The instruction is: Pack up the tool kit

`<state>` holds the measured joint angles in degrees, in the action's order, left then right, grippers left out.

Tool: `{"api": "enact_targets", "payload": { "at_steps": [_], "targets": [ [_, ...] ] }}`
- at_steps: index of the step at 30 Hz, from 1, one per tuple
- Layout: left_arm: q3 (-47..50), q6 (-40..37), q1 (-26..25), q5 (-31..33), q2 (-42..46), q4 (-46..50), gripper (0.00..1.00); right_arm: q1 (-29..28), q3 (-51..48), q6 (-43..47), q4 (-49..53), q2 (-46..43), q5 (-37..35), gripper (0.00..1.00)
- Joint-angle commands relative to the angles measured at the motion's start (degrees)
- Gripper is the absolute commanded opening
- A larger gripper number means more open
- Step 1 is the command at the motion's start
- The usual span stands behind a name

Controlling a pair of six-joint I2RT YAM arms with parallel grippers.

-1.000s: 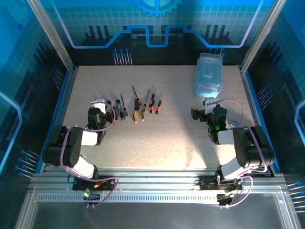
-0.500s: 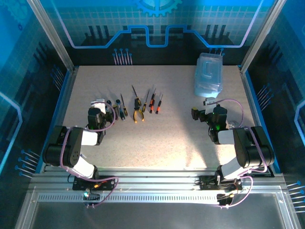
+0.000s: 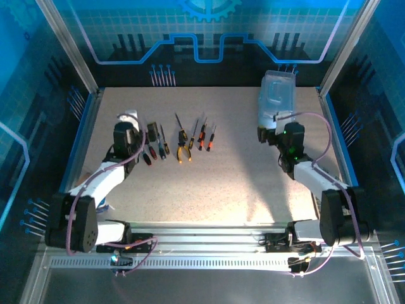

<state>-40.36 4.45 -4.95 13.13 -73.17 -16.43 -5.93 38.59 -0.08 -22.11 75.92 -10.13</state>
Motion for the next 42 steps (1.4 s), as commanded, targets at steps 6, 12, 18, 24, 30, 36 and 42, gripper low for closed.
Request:
{"api": "enact_targets", "payload": {
  "at_steps": [6, 12, 18, 24, 30, 36, 42],
  "targets": [
    [-9.01, 3.69, -2.34, -0.32, 3.45, 26.22, 0.99, 2.43, 22.9, -8.31, 26.9, 9.36, -0.11, 1.0],
    [-9.2, 4.07, -2.86, -1.93, 2.61, 26.36, 0.99, 4.41, 38.25, -14.9, 37.25, 19.7, -3.67, 1.0],
    [-9.26, 3.66, -3.15, -3.01, 0.97, 25.97, 0.99, 6.56, 41.25, -16.64, 37.89, 23.47, -4.08, 1.0],
    [-9.6, 4.23, -3.23, -4.2, -0.81, 25.11, 0.99, 7.7, 37.3, -15.24, 29.9, 26.77, -3.65, 1.0],
    [-9.94, 4.09, -3.84, -4.19, -1.37, 25.38, 0.99, 7.89, 35.01, -15.96, 17.63, 29.7, -3.8, 1.0],
    [-10.1, 3.63, -4.37, -3.98, -0.84, 26.62, 0.99, 7.92, 36.53, -18.13, 10.37, 33.81, -4.79, 1.0],
    [-10.27, 3.02, -4.71, -3.72, -0.66, 27.49, 0.99, 7.88, 36.31, -20.76, 4.92, 35.78, -6.36, 1.0]
  ]
}}
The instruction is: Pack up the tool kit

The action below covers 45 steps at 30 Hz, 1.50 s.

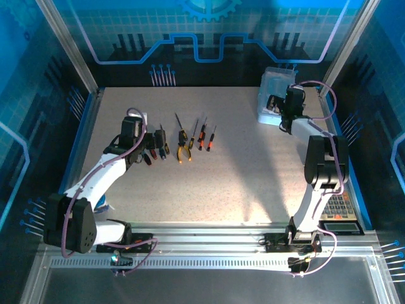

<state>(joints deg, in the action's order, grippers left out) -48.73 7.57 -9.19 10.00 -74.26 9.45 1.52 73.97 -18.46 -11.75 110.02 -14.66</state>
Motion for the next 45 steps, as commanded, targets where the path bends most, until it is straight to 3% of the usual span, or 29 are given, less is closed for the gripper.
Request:
{"api": "enact_targets", "payload": {
  "at_steps": [1, 4, 10, 20, 34, 39, 45],
  "targets": [
    [-1.98, -0.18, -0.52, -0.68, 0.3, 1.66, 0.99, 0.44, 0.89, -2.84, -6.27, 1.87, -1.7, 0.99],
    [-2.17, -0.19, -0.72, -0.77, -0.09, 1.77, 0.99, 0.9, 1.42, -4.99, -6.97, 2.7, -0.3, 1.0],
    [-2.42, -0.43, -1.07, -0.86, -0.56, 1.89, 0.99, 1.37, 5.89, -8.22, 1.99, 4.86, 1.28, 1.0],
    [-2.38, -0.54, -1.27, -1.08, -0.15, 2.24, 0.99, 2.84, 19.33, -10.99, 28.3, 10.5, 8.9, 1.0],
    [-1.98, 0.17, -1.44, -1.77, 0.78, 1.91, 0.99, 0.44, -2.42, -8.91, 27.22, -5.16, 15.23, 1.0],
    [-1.72, 0.53, -1.79, -2.0, 1.21, 2.15, 0.99, -6.06, -13.02, -10.27, 28.64, -14.13, 13.61, 1.0],
    [-1.64, 0.52, -2.46, -3.09, 1.4, 3.37, 0.99, -15.62, -21.06, -13.72, 33.63, -27.93, 5.5, 1.0]
  ]
}}
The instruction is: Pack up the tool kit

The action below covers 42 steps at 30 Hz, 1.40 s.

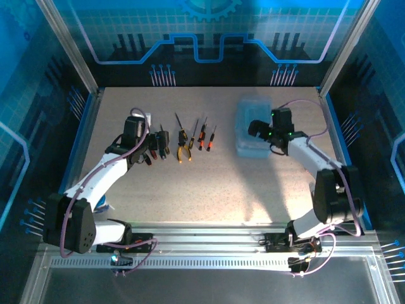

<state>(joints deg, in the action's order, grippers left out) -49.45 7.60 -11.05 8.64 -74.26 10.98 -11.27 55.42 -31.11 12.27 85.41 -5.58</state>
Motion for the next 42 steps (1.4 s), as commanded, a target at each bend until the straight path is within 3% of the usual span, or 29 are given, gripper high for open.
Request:
{"api": "enact_targets", "payload": {
  "at_steps": [1, 4, 8, 16, 21, 31, 42],
  "targets": [
    [-1.0, 0.54, -0.72, -1.78, 1.48, 2.17, 0.99, -3.6, -2.67, -1.14, 10.83, -5.5, -4.73, 1.0],
    [-0.7, 0.9, -1.07, -2.39, 1.66, 2.27, 0.99, -3.69, -0.67, 0.76, 14.31, -8.56, -6.61, 1.0],
    [-0.71, 1.45, -1.34, -3.93, 1.23, 2.2, 0.99, -2.76, 6.04, 7.11, 17.76, -5.26, -7.05, 1.0],
    [-0.7, 1.84, -1.96, -5.62, 1.35, 3.17, 0.99, -0.65, 20.03, 20.83, 21.25, 7.0, 7.36, 1.0],
    [-0.47, 2.25, -2.39, -6.67, 1.15, 3.26, 0.99, -0.2, 26.5, 23.07, 25.06, 14.49, 6.61, 1.0],
    [-0.91, 2.25, -2.75, -7.0, 0.14, 3.37, 0.99, -0.62, 24.47, 23.38, 24.13, 17.7, 7.92, 0.97],
    [-1.31, 2.36, -3.19, -7.24, -1.49, 3.09, 0.99, -0.94, 18.97, 22.74, 18.03, 13.08, 18.39, 1.0]
  ]
}}
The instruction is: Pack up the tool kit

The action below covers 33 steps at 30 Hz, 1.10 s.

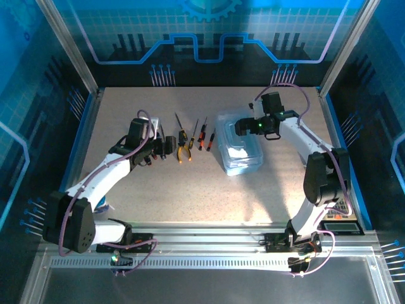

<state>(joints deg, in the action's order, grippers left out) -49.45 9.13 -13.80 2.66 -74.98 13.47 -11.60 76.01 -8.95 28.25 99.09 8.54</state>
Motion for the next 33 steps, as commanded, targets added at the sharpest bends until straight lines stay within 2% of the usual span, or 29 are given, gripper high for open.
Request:
{"api": "enact_targets", "payload": {
  "at_steps": [1, 12, 19, 22, 26, 30, 33],
  "targets": [
    [-1.26, 0.76, -0.52, -1.25, -0.78, 0.67, 0.99, -0.83, -1.2, 0.84, 2.23, -0.31, 4.3, 1.0],
    [-1.27, 0.5, -0.52, -1.22, -0.69, 1.21, 0.99, -1.82, 0.33, 2.65, 2.81, -0.91, 6.06, 1.0],
    [-1.47, 0.49, -0.53, -1.43, -1.05, 1.27, 0.99, -4.13, 3.76, 4.76, 9.81, 3.55, -6.51, 0.99],
    [-1.5, 0.36, -0.59, -1.26, -0.87, 1.55, 0.99, -4.08, 2.36, 3.89, 8.84, 3.62, -7.38, 0.91],
    [-1.62, 0.24, -0.61, -1.36, -0.7, 1.97, 0.99, -3.16, 0.13, 2.73, 7.06, 2.19, -4.95, 0.72],
    [-1.53, 0.35, -0.61, -1.68, -0.69, 1.82, 0.99, -0.72, -3.66, 1.22, 4.51, -0.65, 2.59, 0.6],
    [-1.2, 0.64, -0.63, -1.78, -0.54, 1.57, 0.99, 1.82, -7.86, -1.11, 0.86, -3.27, 10.71, 0.57]
  ]
}}
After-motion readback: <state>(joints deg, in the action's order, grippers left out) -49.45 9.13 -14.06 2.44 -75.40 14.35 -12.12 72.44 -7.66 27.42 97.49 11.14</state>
